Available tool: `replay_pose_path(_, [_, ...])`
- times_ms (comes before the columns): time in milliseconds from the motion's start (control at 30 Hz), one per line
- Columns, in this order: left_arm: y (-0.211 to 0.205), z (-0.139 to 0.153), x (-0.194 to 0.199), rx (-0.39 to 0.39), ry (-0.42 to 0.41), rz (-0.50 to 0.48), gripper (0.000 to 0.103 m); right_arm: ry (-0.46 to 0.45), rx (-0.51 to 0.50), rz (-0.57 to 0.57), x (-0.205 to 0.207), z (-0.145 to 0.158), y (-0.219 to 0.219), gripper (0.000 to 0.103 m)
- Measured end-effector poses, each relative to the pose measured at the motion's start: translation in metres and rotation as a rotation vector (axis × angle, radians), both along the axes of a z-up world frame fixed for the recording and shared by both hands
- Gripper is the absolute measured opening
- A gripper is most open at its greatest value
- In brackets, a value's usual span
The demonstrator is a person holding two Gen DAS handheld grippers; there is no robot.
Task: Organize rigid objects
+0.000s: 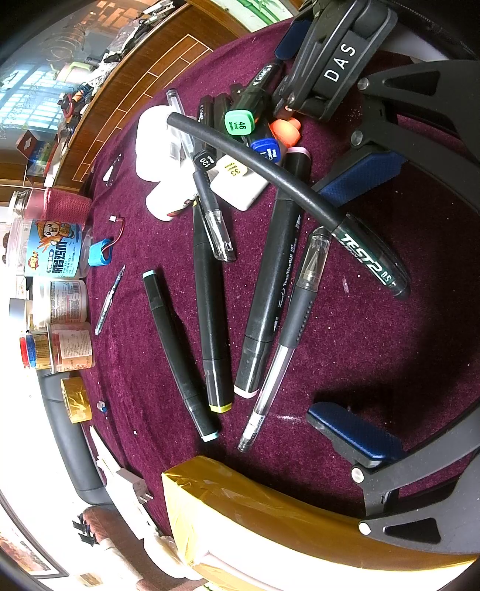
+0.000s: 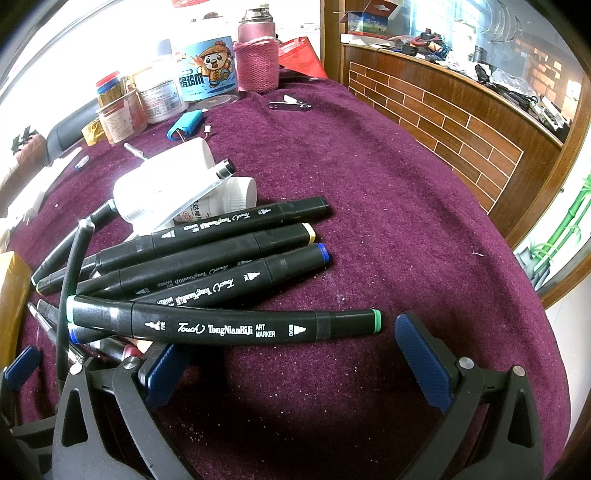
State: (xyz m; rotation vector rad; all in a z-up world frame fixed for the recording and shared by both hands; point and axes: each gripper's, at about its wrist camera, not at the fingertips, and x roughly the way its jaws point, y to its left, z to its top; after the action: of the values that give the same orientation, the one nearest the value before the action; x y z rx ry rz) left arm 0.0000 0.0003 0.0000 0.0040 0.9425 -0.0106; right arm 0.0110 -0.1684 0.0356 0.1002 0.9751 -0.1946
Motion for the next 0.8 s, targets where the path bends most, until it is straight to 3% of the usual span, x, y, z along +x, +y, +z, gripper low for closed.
replay_pose_path(800, [-0.0001, 0.0, 0.0, 0.0, 0.0, 0.0, 0.103, -0.001, -0.001, -0.002, 0.0005, 0.0001, 0.0001, 0.102])
